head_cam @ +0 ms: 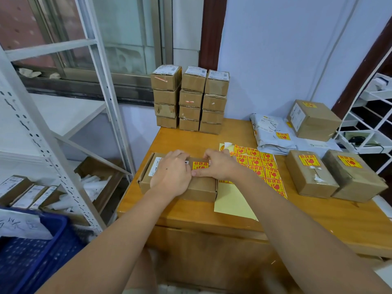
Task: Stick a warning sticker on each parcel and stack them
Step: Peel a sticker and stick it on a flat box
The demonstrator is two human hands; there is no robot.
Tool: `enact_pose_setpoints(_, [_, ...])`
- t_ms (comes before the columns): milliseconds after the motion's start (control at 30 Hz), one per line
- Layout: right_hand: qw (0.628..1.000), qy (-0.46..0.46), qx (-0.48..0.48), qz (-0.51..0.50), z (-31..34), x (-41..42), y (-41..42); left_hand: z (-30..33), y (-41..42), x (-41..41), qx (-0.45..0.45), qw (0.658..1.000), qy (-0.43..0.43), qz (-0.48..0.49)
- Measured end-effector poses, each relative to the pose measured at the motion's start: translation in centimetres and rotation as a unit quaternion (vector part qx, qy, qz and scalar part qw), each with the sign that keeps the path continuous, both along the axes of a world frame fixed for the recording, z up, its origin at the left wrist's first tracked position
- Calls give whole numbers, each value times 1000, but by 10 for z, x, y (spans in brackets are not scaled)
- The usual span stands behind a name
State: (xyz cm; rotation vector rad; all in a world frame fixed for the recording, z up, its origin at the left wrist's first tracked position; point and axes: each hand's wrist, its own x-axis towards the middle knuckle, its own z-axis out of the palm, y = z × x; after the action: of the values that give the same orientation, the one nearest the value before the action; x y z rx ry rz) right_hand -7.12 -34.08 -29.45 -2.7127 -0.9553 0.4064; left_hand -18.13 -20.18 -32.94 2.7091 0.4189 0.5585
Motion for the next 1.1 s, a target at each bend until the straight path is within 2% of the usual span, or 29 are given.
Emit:
enact_pose_setpoints(133, [999,0,-30,28,8,-1,-8,0,-2,0,10,1000,0,4])
enact_pose_setpoints(300, [999,-4,47,-24,5,5,-15,0,-2,-1,13,1000,0,-1])
enact_pose_setpoints(533, [1000,19,23,9,1,4,-22,2,-3,-1,12,1000,8,4])
enact_pose_setpoints(633, [1000,-2,14,9,0,-2,-25,3,-3,-1,12,1000,12,6])
enact_pose_setpoints(800, [996,-76,50,-18,-8,-27,-31,10,-7,-5,0,1000,-7,0])
enact_pose_setpoints(933, [994,-88,49,-44,-15,-45,-39,17,-8,-10,41,997,44,-46])
enact_pose_setpoints(1033, [995,-79,28,-51,-16,-48,-45,26,-1,-16,11,994,80,-77])
enact_pose_setpoints(1100, [996,-70,21,-51,-15,-50,-47,28,12,-23,32,994,85,-67])
